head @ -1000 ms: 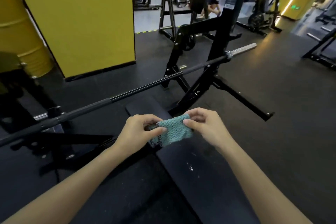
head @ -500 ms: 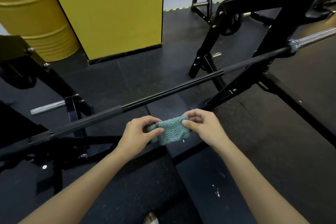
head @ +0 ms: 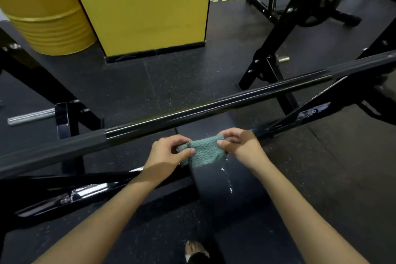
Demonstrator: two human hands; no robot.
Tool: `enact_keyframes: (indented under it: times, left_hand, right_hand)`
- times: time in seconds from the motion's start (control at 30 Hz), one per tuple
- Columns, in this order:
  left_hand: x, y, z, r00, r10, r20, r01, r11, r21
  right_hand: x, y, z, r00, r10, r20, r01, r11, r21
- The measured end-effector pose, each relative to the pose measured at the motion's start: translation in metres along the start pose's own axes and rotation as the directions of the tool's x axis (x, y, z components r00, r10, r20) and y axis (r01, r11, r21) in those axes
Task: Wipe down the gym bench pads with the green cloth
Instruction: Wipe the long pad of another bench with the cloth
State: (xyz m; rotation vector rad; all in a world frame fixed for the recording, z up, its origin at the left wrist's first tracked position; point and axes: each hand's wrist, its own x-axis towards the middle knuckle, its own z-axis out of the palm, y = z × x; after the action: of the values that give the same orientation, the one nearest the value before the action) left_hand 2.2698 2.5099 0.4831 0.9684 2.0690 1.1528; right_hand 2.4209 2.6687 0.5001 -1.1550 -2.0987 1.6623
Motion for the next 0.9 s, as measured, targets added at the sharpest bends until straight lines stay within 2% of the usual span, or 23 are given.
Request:
enact_keyframes:
  times: [0.2,0.43,0.67,0.9]
  left_hand:
    - [0.054,-0.067,0.025,0.995,0.035,-0.098,-0.037,0.999,-0.019]
    - [0.103,-0.122,0.034,0.981,0.055,-0.186,-0.049,0.998,0.036]
    - [0.142,-0.143,0.038,0.973,0.078,-0.217,-0.068,0.996,0.052]
    - [0.187,-0.151,0.040,0.953,0.051,-0.300,-0.021,0.994,0.104]
  right_hand:
    - [0.071,0.050,0.022,0.996,-0.092,0.021,0.092,0.996,-0.017]
    - [0.146,0.091,0.047,0.994,-0.097,0.047,0.100,0.993,-0.063]
    - [0.200,0.103,0.052,0.990,-0.121,0.078,0.127,0.989,-0.077]
    - [0.255,0.093,0.058,0.989,-0.143,0.043,0.149,0.970,-0.192]
